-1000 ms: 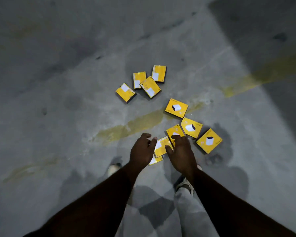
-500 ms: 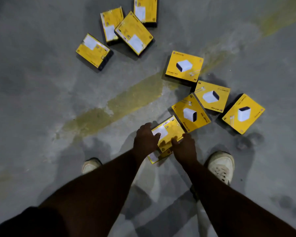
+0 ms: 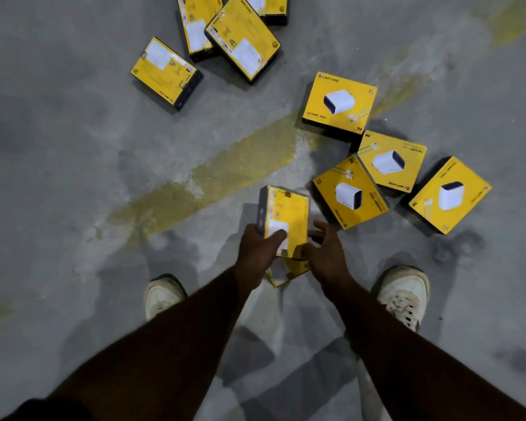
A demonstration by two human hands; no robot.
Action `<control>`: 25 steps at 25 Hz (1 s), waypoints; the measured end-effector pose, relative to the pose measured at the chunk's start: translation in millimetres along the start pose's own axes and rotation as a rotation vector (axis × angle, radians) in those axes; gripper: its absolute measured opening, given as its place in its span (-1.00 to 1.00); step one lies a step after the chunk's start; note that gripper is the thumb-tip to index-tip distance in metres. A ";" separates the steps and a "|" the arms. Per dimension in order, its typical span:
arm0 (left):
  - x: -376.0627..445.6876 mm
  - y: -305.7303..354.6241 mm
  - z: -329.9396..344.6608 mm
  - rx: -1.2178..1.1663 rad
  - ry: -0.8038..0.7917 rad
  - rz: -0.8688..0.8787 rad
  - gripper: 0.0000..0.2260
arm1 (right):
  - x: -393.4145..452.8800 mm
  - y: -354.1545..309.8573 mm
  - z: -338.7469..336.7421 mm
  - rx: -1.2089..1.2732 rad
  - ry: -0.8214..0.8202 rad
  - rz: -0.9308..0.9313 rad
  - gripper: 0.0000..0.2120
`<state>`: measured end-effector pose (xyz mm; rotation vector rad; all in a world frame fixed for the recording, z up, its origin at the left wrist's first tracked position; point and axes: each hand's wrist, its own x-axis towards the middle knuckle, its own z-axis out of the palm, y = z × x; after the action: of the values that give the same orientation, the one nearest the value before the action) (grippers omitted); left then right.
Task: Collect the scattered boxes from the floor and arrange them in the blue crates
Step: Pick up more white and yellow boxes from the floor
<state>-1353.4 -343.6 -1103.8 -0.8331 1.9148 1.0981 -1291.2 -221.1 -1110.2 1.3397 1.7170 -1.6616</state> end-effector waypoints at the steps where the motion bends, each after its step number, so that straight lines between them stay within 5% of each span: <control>1: -1.3 -8.8 -8.6 -0.093 0.077 -0.028 -0.52 | 0.5 3.4 -1.6 -0.140 0.048 -0.034 -0.51; 5: 7.1 -57.4 -37.4 -0.328 0.277 -0.156 -0.34 | 10.8 21.6 3.0 -0.536 0.067 -0.066 -0.31; 9: 3.9 -72.4 -44.4 -0.260 0.218 -0.155 -0.70 | 16.7 37.5 30.2 -0.736 -0.024 -0.084 -0.26; 14: 11.9 -83.9 -51.0 -0.210 0.125 -0.127 -0.59 | 19.4 48.7 54.0 -0.725 0.112 0.045 -0.18; 17: 19.2 -82.9 -54.7 -0.120 0.067 -0.074 -0.61 | 23.6 56.0 47.8 -0.527 0.104 0.125 -0.26; 21: 16.4 -69.9 -52.8 -0.047 -0.001 -0.018 -0.70 | 22.1 55.5 43.1 -0.429 -0.037 0.120 -0.74; 25: 9.5 -58.7 -56.6 -0.113 0.128 -0.030 -0.77 | 20.7 44.9 48.4 -0.735 0.043 -0.047 -0.74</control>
<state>-1326.5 -420.2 -1116.1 -1.0133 1.9517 1.1684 -1279.4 -265.9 -1161.6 0.9762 2.0940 -0.8579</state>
